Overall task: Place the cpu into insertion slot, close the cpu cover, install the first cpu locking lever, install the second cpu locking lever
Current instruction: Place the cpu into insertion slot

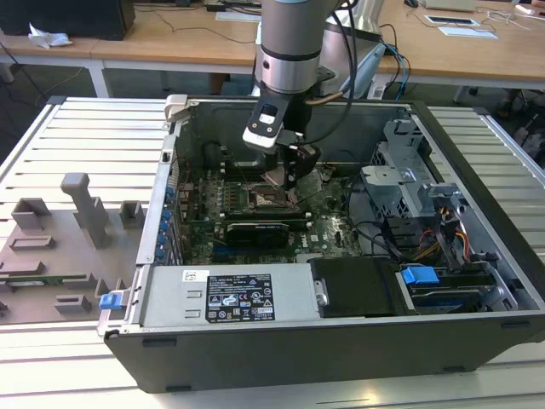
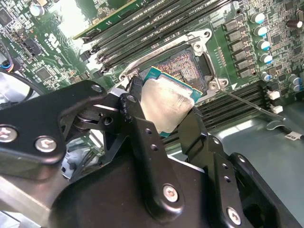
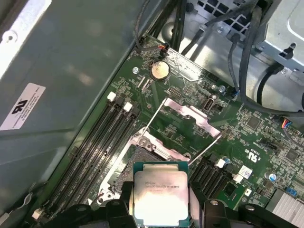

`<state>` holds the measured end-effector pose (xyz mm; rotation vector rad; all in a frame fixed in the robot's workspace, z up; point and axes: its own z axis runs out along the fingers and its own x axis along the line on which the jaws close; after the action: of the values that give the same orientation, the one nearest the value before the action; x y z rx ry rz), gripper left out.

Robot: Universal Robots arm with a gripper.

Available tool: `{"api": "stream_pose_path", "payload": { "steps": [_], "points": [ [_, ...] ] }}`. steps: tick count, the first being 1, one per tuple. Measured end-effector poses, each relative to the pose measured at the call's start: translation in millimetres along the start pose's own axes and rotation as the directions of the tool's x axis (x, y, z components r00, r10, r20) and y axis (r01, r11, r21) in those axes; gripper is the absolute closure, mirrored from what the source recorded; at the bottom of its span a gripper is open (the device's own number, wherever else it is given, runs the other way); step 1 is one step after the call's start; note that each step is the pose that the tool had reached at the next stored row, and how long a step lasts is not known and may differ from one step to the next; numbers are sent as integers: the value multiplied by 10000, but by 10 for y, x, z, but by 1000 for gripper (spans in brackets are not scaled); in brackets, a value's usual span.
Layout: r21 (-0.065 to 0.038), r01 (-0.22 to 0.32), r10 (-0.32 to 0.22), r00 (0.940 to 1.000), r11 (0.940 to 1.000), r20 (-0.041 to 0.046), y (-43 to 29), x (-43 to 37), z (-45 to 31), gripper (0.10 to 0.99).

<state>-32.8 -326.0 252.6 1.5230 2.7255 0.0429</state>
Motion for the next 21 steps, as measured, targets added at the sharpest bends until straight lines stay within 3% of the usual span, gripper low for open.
{"api": "stream_pose_path", "payload": {
  "steps": [8, 21],
  "points": [
    [19, -537, 536, 9985, 9986, 51, 0, 0, 1, 545],
    [46, -1352, 1351, 9907, 9908, 131, 0, 0, 1, 545]
  ]
}}
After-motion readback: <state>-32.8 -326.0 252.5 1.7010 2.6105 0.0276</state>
